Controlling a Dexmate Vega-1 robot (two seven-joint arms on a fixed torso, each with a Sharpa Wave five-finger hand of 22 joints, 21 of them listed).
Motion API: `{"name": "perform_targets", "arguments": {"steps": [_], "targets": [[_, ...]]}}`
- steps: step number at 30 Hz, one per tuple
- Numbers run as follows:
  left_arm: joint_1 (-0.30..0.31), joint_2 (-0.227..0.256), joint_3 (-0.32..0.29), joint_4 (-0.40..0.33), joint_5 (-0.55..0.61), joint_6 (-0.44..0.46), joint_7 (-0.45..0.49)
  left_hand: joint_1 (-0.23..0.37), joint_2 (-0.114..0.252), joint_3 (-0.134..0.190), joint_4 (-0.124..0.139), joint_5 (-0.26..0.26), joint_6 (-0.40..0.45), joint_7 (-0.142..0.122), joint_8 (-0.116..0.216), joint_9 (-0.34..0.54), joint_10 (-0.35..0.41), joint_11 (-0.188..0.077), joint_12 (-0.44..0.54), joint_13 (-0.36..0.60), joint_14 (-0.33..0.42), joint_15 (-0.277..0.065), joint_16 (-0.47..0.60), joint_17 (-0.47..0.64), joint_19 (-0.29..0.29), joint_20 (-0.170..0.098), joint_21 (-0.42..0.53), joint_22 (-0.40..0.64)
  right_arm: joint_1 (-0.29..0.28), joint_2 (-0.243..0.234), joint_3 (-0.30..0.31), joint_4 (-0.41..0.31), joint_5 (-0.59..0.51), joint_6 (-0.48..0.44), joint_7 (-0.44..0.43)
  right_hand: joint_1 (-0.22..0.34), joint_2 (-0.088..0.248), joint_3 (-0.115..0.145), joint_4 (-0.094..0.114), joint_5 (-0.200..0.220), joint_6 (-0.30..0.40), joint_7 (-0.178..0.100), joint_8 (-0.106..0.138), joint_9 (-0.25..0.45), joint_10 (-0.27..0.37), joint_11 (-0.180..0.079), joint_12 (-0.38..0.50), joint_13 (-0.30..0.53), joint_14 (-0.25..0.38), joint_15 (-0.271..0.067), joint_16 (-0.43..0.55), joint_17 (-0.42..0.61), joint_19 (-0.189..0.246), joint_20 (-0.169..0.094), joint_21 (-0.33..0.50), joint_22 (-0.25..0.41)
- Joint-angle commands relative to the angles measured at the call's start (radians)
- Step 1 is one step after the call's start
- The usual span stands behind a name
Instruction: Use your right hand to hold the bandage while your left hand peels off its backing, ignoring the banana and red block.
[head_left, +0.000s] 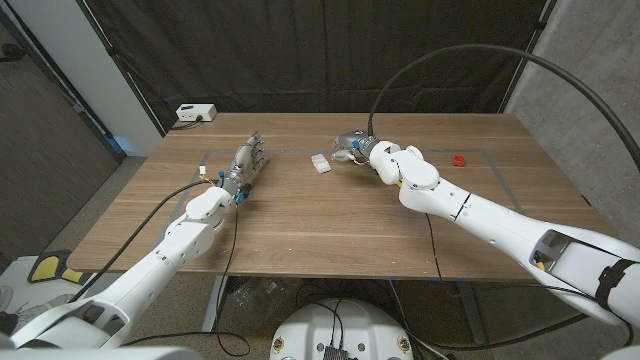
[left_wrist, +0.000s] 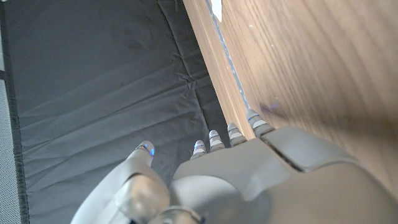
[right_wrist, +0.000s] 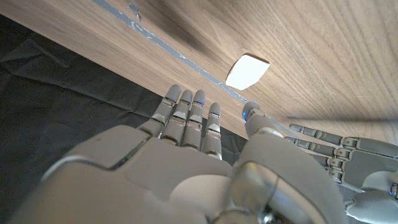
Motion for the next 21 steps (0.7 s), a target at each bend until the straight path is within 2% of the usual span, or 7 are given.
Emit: {"name": "perform_targets", "arguments": {"steps": [1, 6, 10, 14, 21], "targets": [[0.03, 0.02, -0.016, -0.049, 0.041, 0.005, 0.092, 0.006, 0.008, 0.012, -0.001, -0.005, 0.011, -0.001, 0.007, 0.001, 0.004, 0.004, -0.001, 0.004, -0.001, 0.004, 0.003, 0.005, 0.009, 0.003, 0.002, 0.006, 0.002, 0.044, -0.04, 0.057, -0.035, -0.034, -0.06, -0.008, -0.026, -0.022, 0.007, -0.017, 0.038, 0.001, 0.007, 0.002, 0.046, -0.003, 0.015, 0.002, 0.052, -0.034, 0.017, 0.006, 0.037, 0.001, 0.018, 0.003], [0.029, 0.022, -0.016, -0.049, 0.039, 0.0, 0.081, 0.009, 0.01, 0.014, -0.001, -0.007, 0.012, -0.002, 0.006, 0.001, 0.01, 0.005, 0.0, 0.004, 0.003, 0.003, 0.004, 0.005, 0.016, 0.005, 0.005, 0.007, -0.005, 0.066, -0.048, 0.079, -0.044, -0.057, -0.102, -0.012, -0.05, -0.036, 0.003, -0.036, 0.091, -0.003, 0.015, 0.002, 0.097, -0.01, 0.027, 0.002, 0.112, -0.045, 0.026, 0.001, 0.08, 0.005, 0.032, 0.003], [0.028, 0.023, -0.017, -0.048, 0.036, -0.004, 0.071, 0.011, 0.011, 0.014, -0.002, -0.008, 0.014, -0.001, 0.006, 0.001, 0.012, 0.005, 0.0, 0.004, 0.004, 0.003, 0.004, 0.005, 0.018, 0.005, 0.006, 0.007, -0.011, 0.081, -0.06, 0.095, -0.06, -0.079, -0.139, -0.012, -0.056, -0.041, 0.002, -0.045, 0.129, -0.007, 0.021, 0.002, 0.135, -0.014, 0.036, 0.002, 0.151, -0.054, 0.031, -0.001, 0.11, 0.008, 0.042, 0.002], [0.028, 0.023, -0.019, -0.048, 0.034, -0.014, 0.063, 0.013, 0.011, 0.015, -0.003, -0.009, 0.018, 0.0, 0.006, 0.001, 0.012, 0.005, -0.001, 0.004, 0.005, 0.003, 0.004, 0.006, 0.023, 0.007, 0.008, 0.007, -0.015, 0.096, -0.068, 0.117, -0.065, -0.097, -0.172, -0.013, -0.066, -0.049, 0.002, -0.056, 0.181, -0.009, 0.027, 0.002, 0.212, -0.018, 0.055, 0.003, 0.235, -0.069, 0.046, -0.002, 0.146, 0.015, 0.052, 0.001], [0.026, 0.022, -0.021, -0.053, 0.03, -0.034, 0.044, 0.018, 0.01, 0.015, -0.005, -0.013, 0.03, -0.001, 0.008, 0.001, 0.029, 0.006, 0.004, 0.004, 0.018, 0.003, 0.008, 0.006, 0.032, 0.011, 0.011, 0.008, -0.015, 0.127, -0.088, 0.164, -0.068, -0.122, -0.225, -0.009, -0.084, -0.053, -0.005, -0.056, 0.22, -0.013, 0.032, 0.002, 0.25, -0.017, 0.063, 0.003, 0.268, -0.078, 0.045, -0.005, 0.16, 0.015, 0.054, 0.0]]}}
